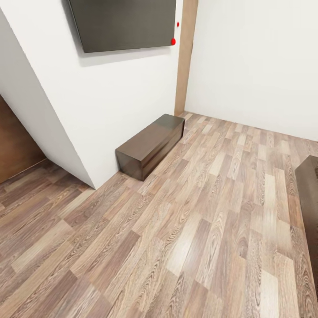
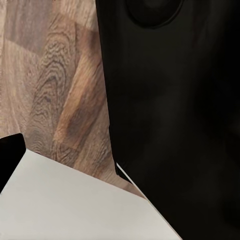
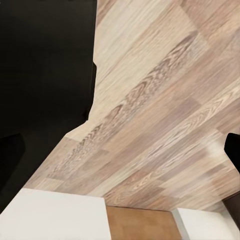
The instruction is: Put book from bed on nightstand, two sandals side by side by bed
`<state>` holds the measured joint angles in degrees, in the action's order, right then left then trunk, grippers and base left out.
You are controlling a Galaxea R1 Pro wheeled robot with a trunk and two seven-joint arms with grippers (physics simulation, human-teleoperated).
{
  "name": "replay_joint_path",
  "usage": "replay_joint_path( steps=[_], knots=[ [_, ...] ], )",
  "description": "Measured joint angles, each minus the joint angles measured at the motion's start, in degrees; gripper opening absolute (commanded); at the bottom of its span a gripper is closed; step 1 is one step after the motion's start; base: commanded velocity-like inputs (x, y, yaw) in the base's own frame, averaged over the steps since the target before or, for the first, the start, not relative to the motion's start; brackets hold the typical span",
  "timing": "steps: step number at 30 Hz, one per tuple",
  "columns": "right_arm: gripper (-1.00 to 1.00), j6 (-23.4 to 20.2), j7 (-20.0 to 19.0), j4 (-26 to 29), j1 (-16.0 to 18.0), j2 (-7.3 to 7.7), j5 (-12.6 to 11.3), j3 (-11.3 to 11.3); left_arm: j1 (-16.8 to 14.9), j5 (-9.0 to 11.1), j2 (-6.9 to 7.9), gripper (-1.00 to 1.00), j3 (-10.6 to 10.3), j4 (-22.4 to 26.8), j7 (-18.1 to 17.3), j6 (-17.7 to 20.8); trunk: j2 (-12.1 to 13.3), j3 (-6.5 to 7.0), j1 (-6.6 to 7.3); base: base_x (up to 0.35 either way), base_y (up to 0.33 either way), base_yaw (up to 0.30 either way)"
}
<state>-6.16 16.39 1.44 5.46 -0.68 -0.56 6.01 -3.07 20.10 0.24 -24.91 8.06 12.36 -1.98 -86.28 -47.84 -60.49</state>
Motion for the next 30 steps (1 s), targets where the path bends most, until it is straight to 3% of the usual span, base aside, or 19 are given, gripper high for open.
replay_joint_path(
  steps=[30],
  knots=[
    [1.0,0.0,0.0,0.0,0.0,-0.02,0.0,0.0,0.0,0.0,0.0,1.0,0.0,0.0,0.0,0.0,0.0,0.0,0.0,0.0,0.0,-0.044]
  ],
)
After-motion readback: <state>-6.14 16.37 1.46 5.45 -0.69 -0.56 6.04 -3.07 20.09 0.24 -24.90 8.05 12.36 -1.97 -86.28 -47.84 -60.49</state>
